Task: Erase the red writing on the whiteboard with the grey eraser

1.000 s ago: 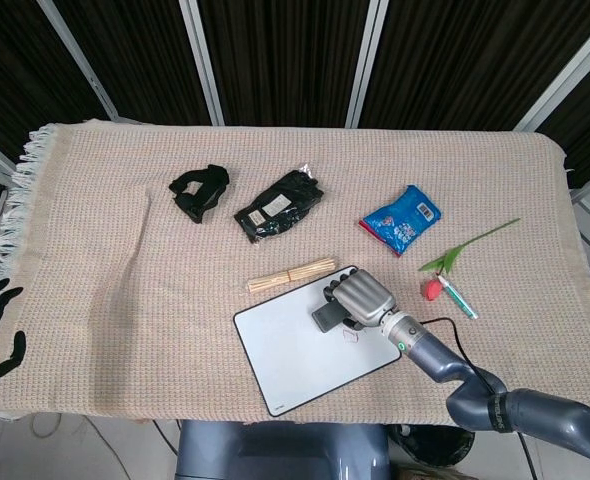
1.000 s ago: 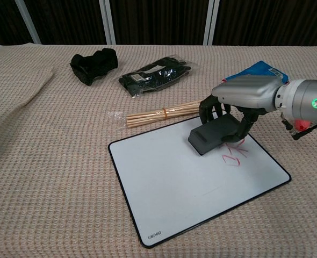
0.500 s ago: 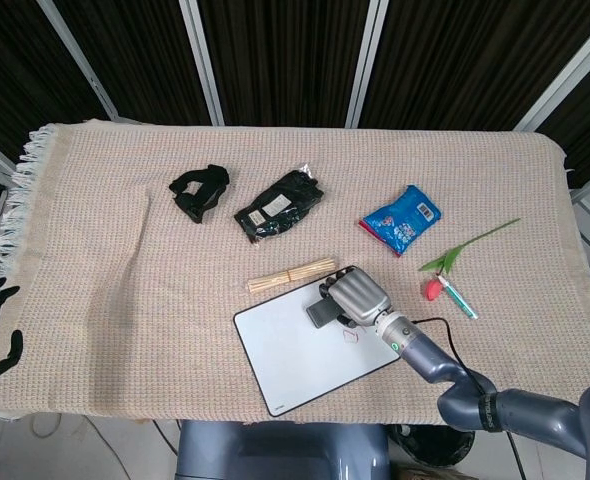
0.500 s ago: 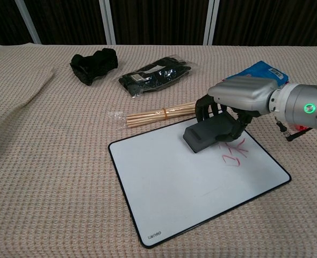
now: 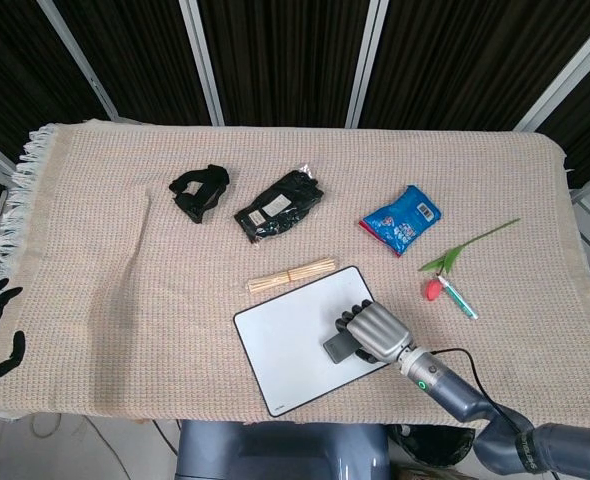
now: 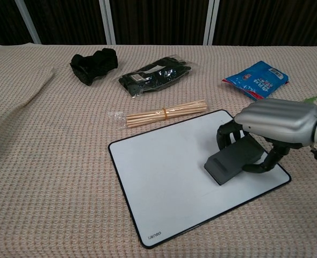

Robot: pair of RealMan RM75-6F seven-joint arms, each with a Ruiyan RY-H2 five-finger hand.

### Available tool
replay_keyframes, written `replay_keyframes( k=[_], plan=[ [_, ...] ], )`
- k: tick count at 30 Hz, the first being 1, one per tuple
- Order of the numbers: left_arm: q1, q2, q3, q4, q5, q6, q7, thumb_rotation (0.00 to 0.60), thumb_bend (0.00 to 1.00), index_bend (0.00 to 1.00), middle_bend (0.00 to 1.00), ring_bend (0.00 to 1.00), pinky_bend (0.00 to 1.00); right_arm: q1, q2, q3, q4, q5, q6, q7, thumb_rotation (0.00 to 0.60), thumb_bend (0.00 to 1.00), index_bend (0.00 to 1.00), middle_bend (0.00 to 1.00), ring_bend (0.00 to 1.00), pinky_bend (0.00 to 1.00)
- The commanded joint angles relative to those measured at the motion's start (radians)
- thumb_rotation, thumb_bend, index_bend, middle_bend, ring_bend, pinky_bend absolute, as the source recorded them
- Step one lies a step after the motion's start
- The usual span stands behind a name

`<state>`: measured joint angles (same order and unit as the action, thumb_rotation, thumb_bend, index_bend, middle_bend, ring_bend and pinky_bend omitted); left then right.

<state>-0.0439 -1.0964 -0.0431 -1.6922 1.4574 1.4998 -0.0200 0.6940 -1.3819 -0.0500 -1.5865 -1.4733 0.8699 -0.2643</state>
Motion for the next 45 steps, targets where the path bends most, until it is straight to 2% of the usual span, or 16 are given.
replay_keyframes(
  k=[1, 5, 10, 26, 32, 38, 45],
  plan=[
    [0.0, -0.001, 0.0, -0.001, 0.0, 0.0, 0.002, 0.6, 0.51, 0.16, 0.05, 0.0, 0.02, -0.02, 0.031, -0.022, -0.027, -0.022, 0.019, 0.014, 0.6, 0.48, 0.54, 0.52, 0.51, 0.39],
    [-0.001, -0.003, 0.0, -0.001, -0.001, -0.002, 0.006, 0.6, 0.51, 0.16, 0.05, 0.0, 0.02, -0.027, 0.052, -0.026, -0.031, -0.025, 0.022, 0.023, 0.6, 0.48, 0.54, 0.52, 0.51, 0.39],
    [-0.001, -0.004, -0.001, -0.001, 0.0, 0.001, 0.006, 0.6, 0.51, 0.16, 0.05, 0.0, 0.02, -0.017, 0.034, -0.007, 0.004, -0.003, -0.002, 0.033, 0.6, 0.48, 0.54, 0.52, 0.51, 0.39],
    [0.001, 0.001, -0.004, 0.002, -0.002, 0.002, -0.005, 0.6, 0.51, 0.16, 0.05, 0.0, 0.02, 0.043, -0.056, 0.108, 0.156, 0.12, -0.067, 0.048, 0.6, 0.48, 0.54, 0.52, 0.51, 0.39],
    [0.001, 0.001, -0.003, 0.001, -0.001, 0.002, -0.004, 0.6, 0.51, 0.16, 0.05, 0.0, 0.02, 0.053, -0.094, 0.132, 0.228, 0.158, -0.071, 0.053, 0.6, 0.48, 0.54, 0.52, 0.51, 0.39],
    [0.0, 0.002, -0.004, 0.0, -0.004, -0.002, -0.006, 0.6, 0.51, 0.16, 0.05, 0.0, 0.02, 0.027, -0.072, 0.108, 0.209, 0.136, -0.043, 0.072, 0.6, 0.48, 0.54, 0.52, 0.51, 0.39],
    [0.0, 0.0, -0.002, -0.001, 0.0, -0.001, 0.001, 0.6, 0.51, 0.16, 0.05, 0.0, 0.02, -0.045, -0.019, 0.02, 0.116, 0.031, 0.043, 0.112, 0.6, 0.48, 0.54, 0.52, 0.51, 0.39]
  ],
)
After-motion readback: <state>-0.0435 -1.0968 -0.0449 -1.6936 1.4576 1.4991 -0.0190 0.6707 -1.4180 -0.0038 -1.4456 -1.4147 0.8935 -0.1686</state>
